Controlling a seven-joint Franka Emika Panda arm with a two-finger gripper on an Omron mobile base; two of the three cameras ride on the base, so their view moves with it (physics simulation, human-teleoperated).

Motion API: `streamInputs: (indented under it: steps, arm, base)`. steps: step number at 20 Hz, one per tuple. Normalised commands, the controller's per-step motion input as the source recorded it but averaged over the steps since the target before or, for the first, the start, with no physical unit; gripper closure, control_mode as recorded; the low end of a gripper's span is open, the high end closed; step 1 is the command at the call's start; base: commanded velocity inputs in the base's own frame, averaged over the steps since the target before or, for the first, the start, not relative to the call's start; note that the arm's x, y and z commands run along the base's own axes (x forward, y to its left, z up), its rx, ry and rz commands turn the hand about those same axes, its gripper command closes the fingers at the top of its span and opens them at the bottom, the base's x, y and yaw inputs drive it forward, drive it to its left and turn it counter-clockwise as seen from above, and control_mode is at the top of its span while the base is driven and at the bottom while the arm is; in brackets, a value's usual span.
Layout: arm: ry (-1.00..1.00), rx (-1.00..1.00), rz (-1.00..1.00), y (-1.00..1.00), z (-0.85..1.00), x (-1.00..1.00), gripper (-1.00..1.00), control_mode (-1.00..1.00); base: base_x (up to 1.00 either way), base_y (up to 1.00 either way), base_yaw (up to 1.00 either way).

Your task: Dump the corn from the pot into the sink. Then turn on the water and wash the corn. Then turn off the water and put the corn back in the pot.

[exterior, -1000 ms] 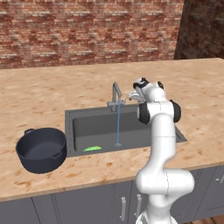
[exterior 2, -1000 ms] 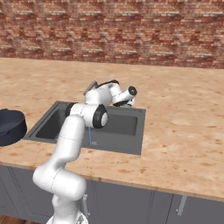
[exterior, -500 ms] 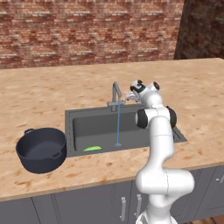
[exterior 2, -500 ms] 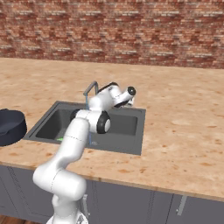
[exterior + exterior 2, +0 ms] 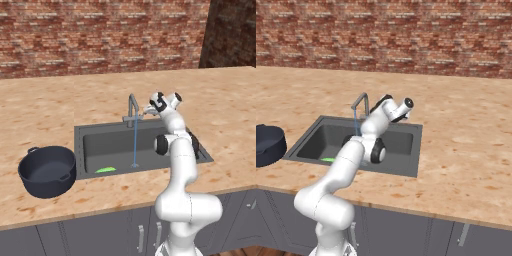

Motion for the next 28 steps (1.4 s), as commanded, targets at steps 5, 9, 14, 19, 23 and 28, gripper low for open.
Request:
streamInputs:
  steps: [5, 9, 14, 19, 23, 28]
  arm:
    - [0.00, 0.00, 0.04, 0.73, 0.00, 0.00, -1.00, -1.00]
    - [0.00, 0.00, 0.05, 0.94, 0.09, 0.00, -1.00, -1.00]
    - [0.00, 0.00, 0.04, 0.99, 0.14, 0.00, -1.00, -1.00]
    - [0.00, 0.00, 0.03, 0.98, 0.23, 0.03, -1.00, -1.00]
    - [-0.01, 0.00, 0.01, 0.53, 0.31, -0.02, -1.00, -1.00]
    - [-0.04, 0.00, -0.03, -0.18, 0.86, -0.63, -1.00, -1.00]
  base:
    - [0.00, 0.00, 0.00]
    - [0.00, 0.00, 0.00]
    - [0.00, 0.00, 0.00]
    - [0.00, 0.00, 0.00]
    - [0.00, 0.00, 0.00]
    - [0.00, 0.00, 0.00]
